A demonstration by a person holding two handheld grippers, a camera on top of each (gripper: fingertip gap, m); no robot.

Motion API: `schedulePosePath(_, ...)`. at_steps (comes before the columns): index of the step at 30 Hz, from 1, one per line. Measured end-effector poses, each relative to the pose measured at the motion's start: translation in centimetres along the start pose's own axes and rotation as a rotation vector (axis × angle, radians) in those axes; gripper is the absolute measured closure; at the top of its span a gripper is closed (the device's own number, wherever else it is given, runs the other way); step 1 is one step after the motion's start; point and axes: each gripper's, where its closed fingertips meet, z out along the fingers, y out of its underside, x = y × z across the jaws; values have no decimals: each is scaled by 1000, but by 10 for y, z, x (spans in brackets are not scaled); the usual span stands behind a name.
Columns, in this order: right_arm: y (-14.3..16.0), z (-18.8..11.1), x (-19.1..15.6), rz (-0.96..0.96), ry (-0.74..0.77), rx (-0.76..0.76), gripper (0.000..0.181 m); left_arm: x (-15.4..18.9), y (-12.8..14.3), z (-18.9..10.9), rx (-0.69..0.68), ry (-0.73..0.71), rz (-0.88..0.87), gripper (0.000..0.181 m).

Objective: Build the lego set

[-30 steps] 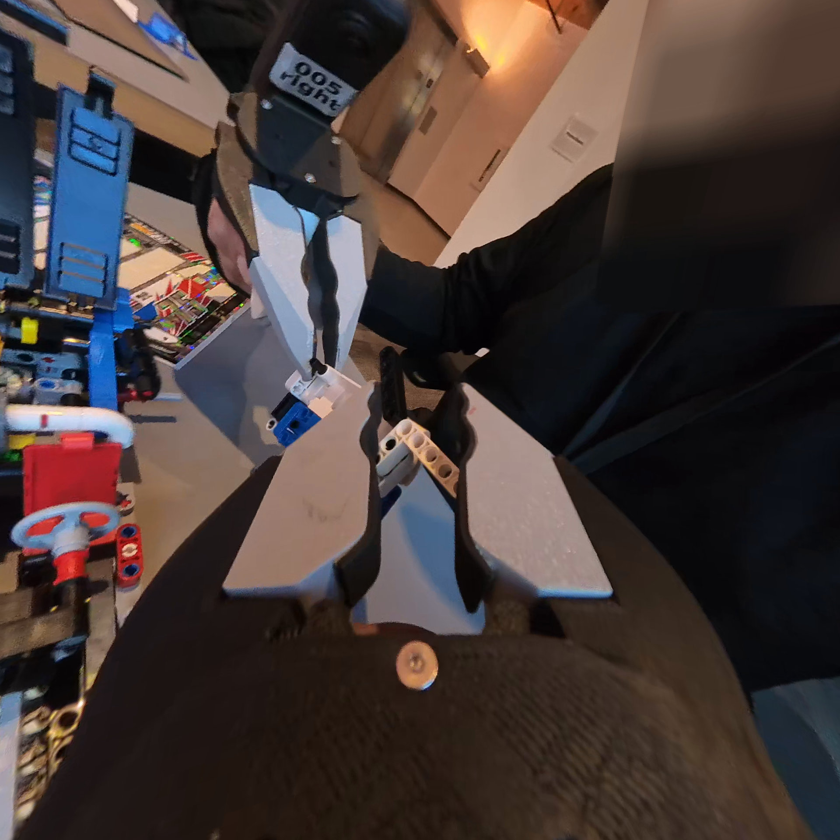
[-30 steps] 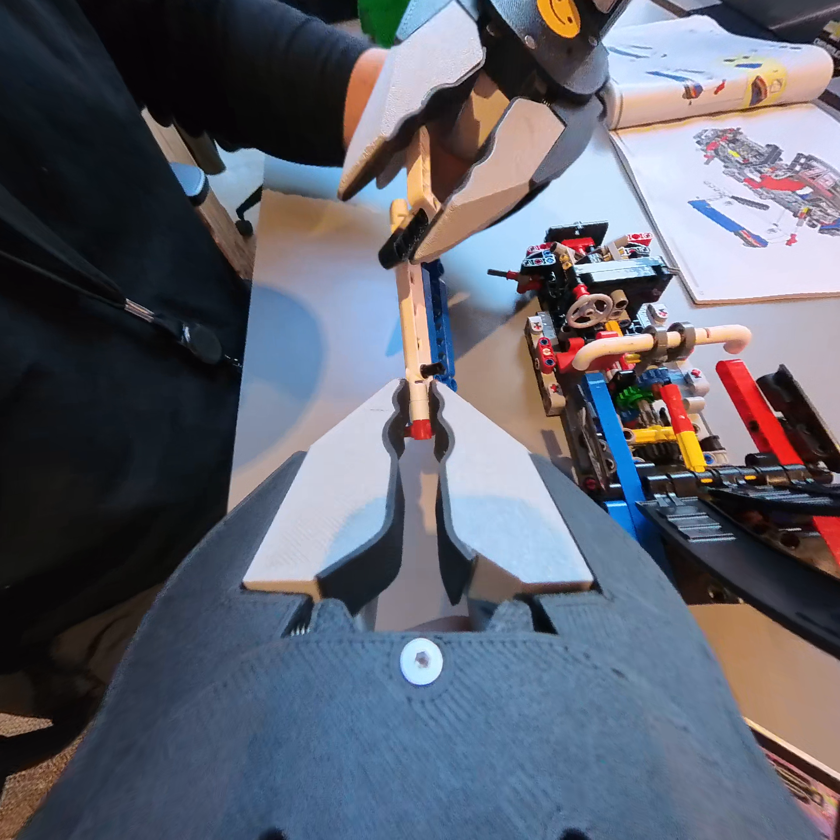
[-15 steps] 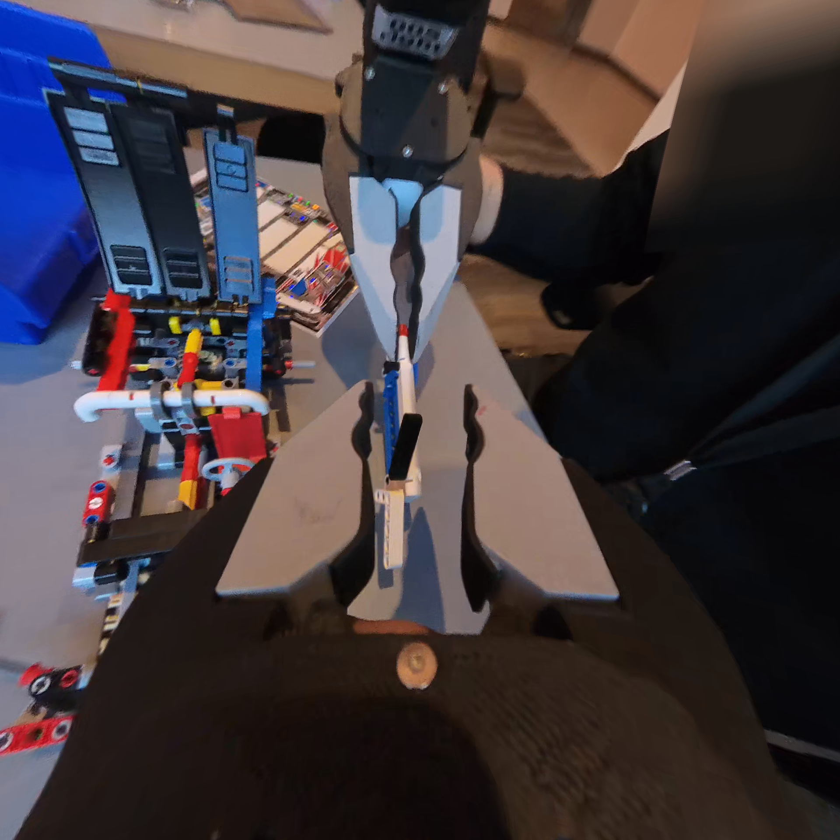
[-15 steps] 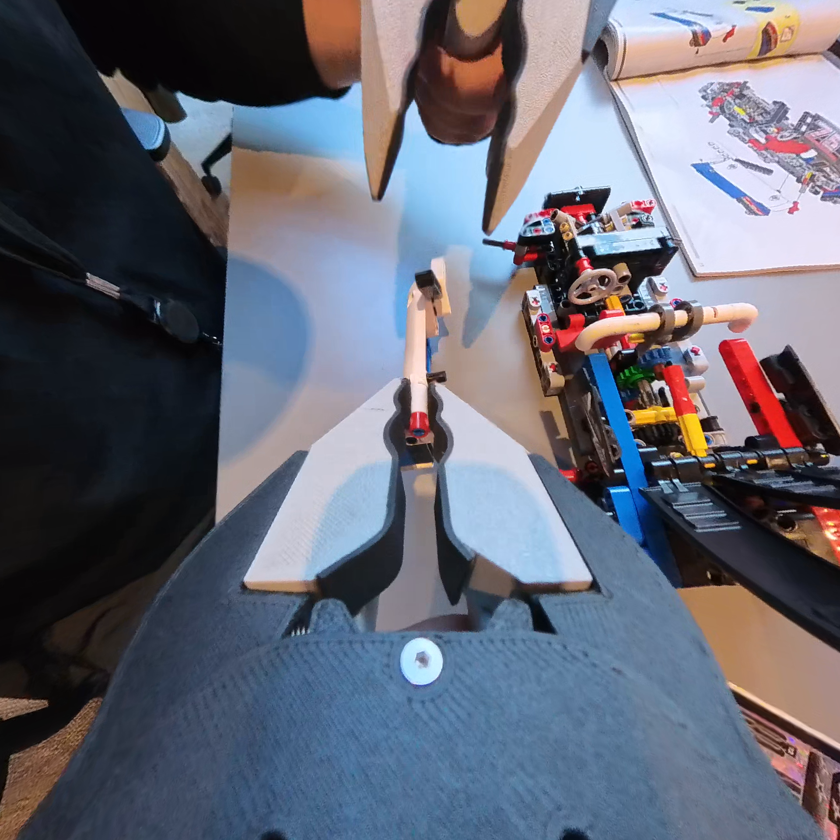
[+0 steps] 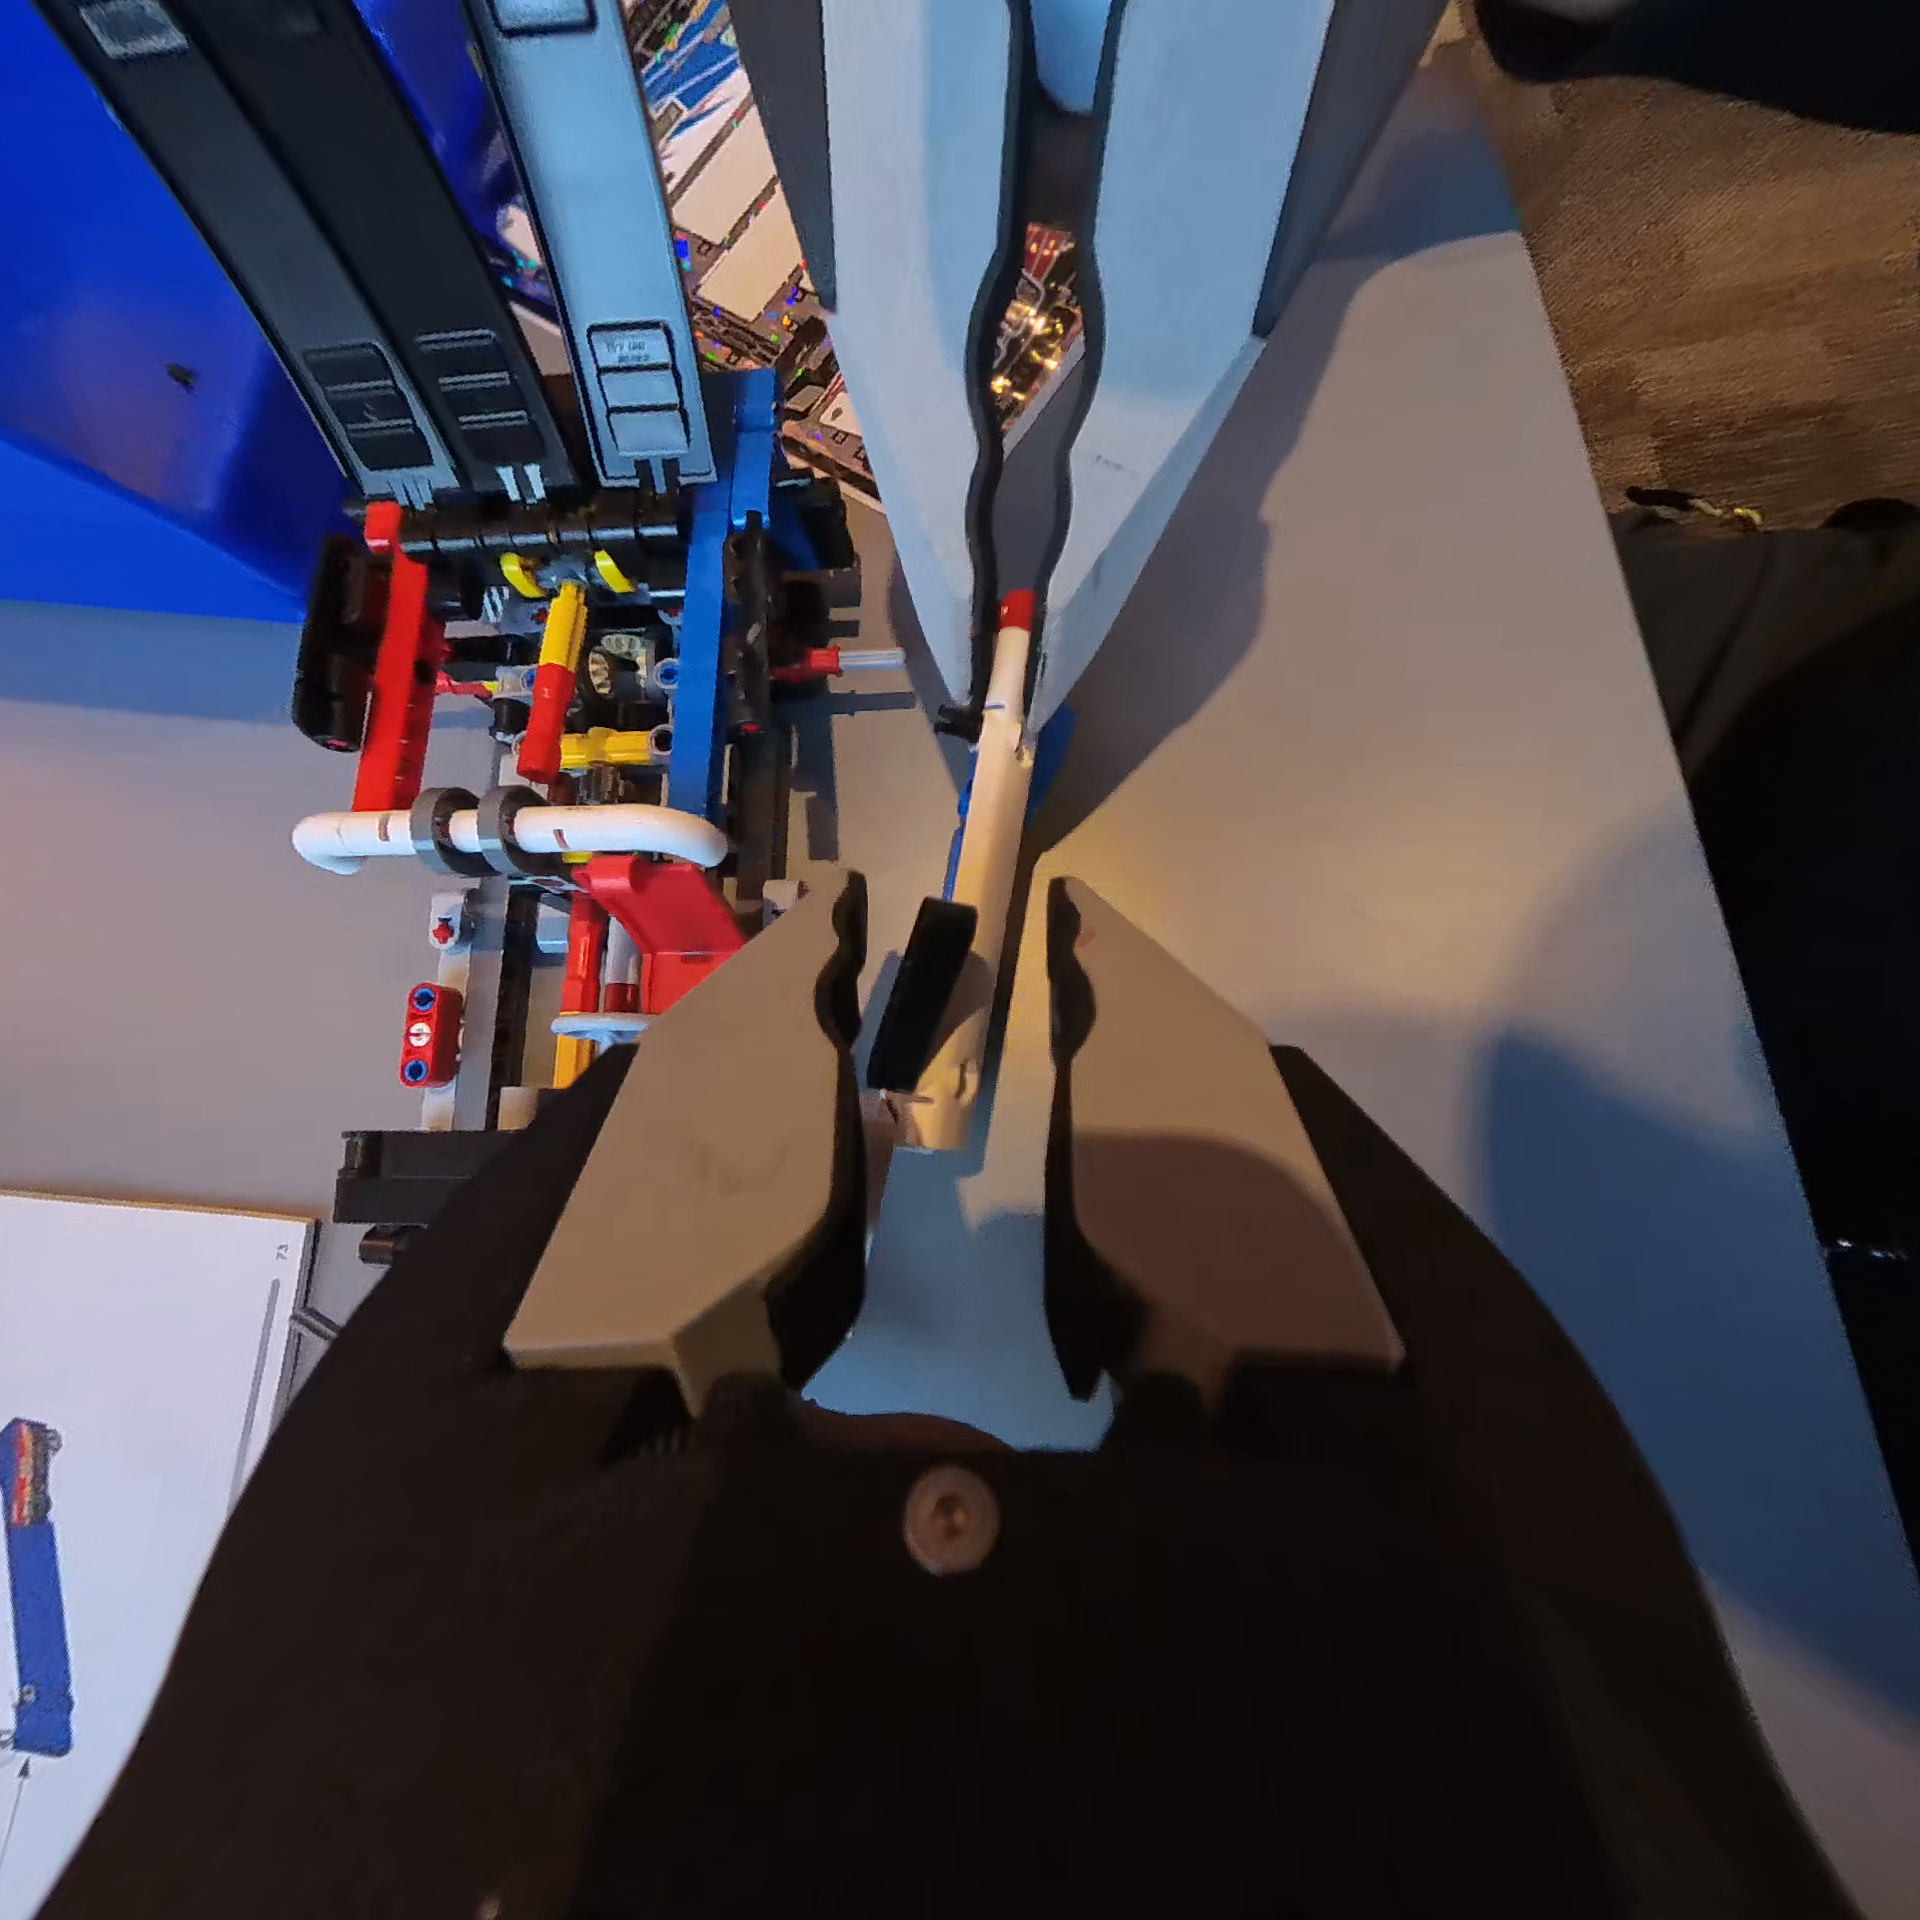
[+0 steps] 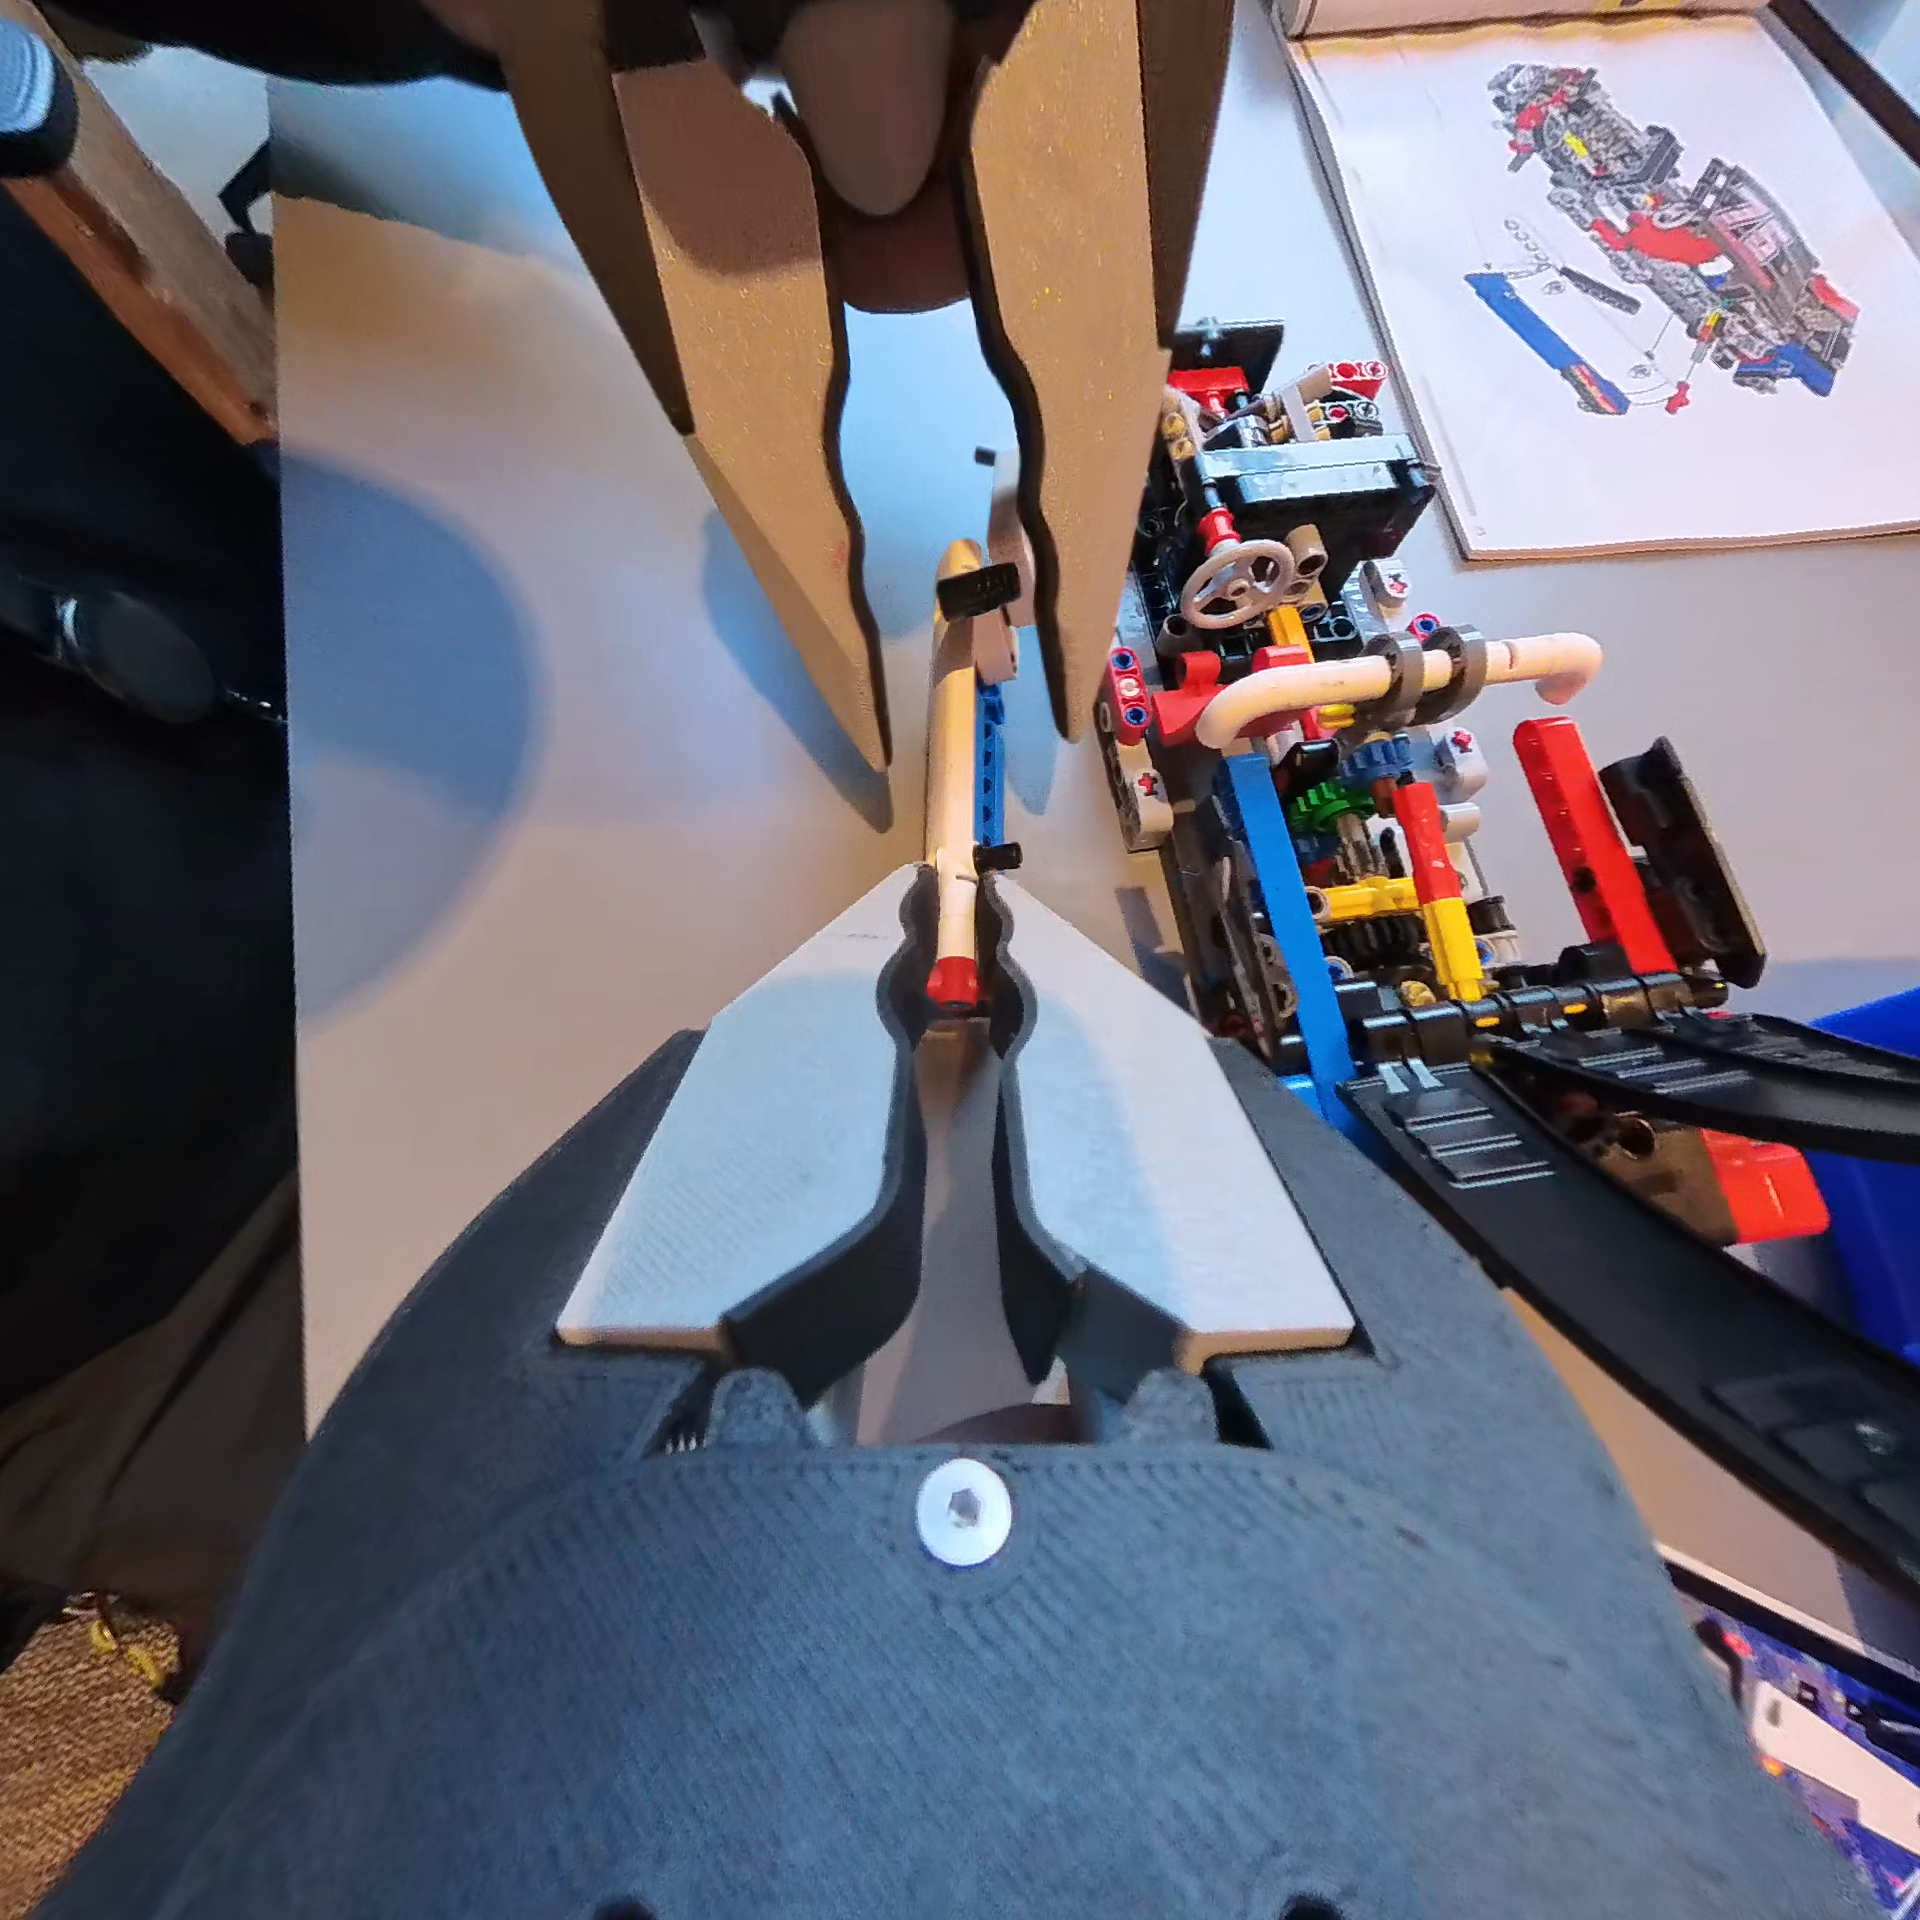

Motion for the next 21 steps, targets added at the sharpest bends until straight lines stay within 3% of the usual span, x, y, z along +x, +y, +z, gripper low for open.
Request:
schedulePosePath(7, 0, 0, 12, 18, 10, -2, 177, -9, -1, -1, 48, 11, -32, 168)
schedulePosePath(13, 1, 1, 21, 17, 36, -22, 177, -21, -3, -11, 113, -27, -67, 169)
schedulePosePath(21, 2, 0, 32, 13, 118, -42, 175, -28, 3, 1, 47, -89, -8, 163)
